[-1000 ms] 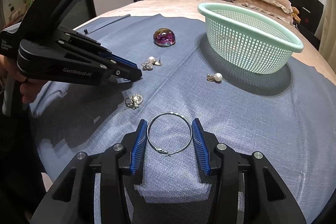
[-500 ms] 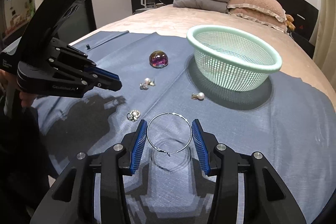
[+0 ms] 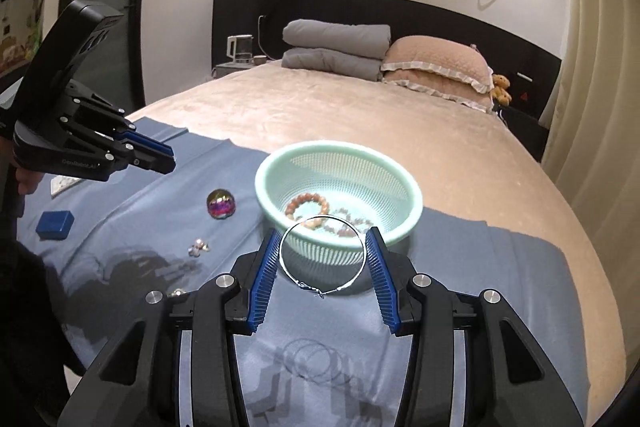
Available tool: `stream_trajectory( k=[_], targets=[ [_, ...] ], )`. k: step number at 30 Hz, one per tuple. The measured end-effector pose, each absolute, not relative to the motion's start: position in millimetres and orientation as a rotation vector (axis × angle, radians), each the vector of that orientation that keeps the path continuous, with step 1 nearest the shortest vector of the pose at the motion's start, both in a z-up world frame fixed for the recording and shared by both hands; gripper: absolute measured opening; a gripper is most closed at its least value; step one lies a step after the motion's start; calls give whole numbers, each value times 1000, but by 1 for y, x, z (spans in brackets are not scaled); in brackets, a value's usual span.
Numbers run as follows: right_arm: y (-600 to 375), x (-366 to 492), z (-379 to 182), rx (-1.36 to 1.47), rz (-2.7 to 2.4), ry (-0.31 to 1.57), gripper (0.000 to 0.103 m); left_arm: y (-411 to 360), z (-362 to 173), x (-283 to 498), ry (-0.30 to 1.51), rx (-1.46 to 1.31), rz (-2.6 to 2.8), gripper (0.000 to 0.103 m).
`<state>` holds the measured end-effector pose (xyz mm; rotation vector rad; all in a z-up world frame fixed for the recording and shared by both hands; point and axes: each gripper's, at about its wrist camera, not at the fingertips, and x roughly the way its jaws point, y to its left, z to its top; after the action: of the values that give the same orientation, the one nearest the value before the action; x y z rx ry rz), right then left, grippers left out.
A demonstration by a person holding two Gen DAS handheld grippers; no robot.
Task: Organize jewelry
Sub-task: 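Carry the ring and hoop into the green basket and open both tools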
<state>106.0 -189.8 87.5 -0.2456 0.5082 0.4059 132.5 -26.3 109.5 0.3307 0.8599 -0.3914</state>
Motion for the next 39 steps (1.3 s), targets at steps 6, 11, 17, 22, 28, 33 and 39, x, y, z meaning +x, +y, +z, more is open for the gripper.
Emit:
stream_trajectory(
  k=[6,11,17,22,28,33,39],
  targets=[
    [-197,141,101,-256,390,483,41,-49,121,162,835,390,-438,11],
    [-191,172,94,-277,416,503,41,-59,115,198,842,392,-457,11],
    [-184,209,68,-279,441,549,42,-74,90,238,870,395,-480,11],
    [-181,230,52,-263,456,578,42,-86,63,262,915,396,-500,11],
    [-177,243,33,-259,463,615,42,-93,40,273,957,428,-505,11],
    [-176,249,22,-249,461,648,42,-87,36,281,976,385,-499,12],
    [-184,237,30,-257,422,595,69,-74,49,277,953,324,-486,60]
  ],
)
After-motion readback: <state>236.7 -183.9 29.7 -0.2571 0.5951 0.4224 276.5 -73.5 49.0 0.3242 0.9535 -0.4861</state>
